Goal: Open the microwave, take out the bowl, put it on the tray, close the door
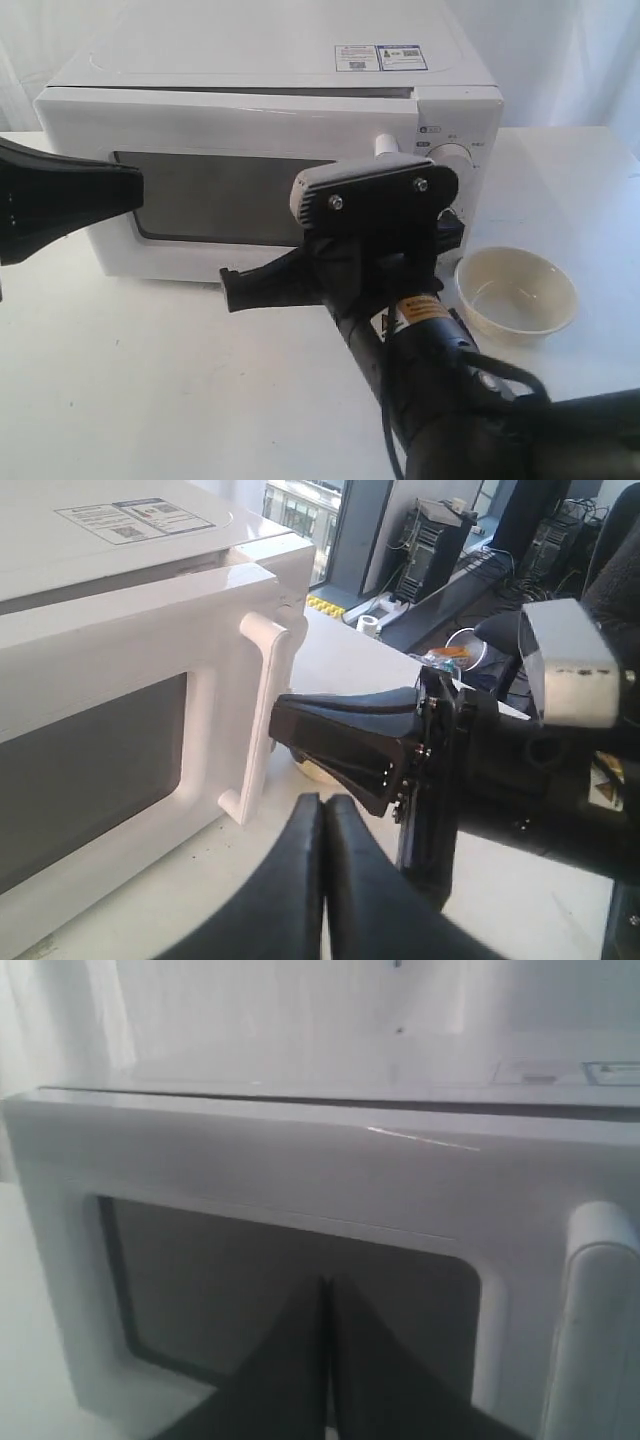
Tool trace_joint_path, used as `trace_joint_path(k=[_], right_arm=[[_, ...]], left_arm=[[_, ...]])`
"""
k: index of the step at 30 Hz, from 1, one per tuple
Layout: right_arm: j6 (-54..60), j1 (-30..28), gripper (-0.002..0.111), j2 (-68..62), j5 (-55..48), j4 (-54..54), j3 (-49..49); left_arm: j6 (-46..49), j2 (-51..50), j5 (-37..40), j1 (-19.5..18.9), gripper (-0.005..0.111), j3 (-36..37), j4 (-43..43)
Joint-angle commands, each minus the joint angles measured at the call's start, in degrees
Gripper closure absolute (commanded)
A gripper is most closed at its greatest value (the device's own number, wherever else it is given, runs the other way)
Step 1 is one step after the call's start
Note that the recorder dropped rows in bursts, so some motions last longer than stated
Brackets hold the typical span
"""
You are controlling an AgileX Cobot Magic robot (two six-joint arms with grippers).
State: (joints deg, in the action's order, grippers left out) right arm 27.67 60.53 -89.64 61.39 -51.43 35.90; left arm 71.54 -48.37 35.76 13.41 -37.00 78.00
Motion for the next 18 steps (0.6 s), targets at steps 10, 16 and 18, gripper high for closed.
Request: trace_joint_path(k=[10, 16, 18], right_arm=[[-4.55, -7.92, 0.108, -9.94, 8.57, 1.49, 7.43], [-4.55, -10.93, 0.108, -9.94, 7.21, 2.64, 9.38], [-4.55, -11.93, 0.108, -9.94, 5.71, 2.77, 10.37]], left_arm=[[-0.2, 0.4, -0.14, 0.09, 0.107, 0.3, 0.97], [-0.2, 0.4, 0.03, 0.09, 0.107, 0.3, 0.97], [-0.2, 0.4, 0.0, 0.09, 0.107, 0.3, 1.08]])
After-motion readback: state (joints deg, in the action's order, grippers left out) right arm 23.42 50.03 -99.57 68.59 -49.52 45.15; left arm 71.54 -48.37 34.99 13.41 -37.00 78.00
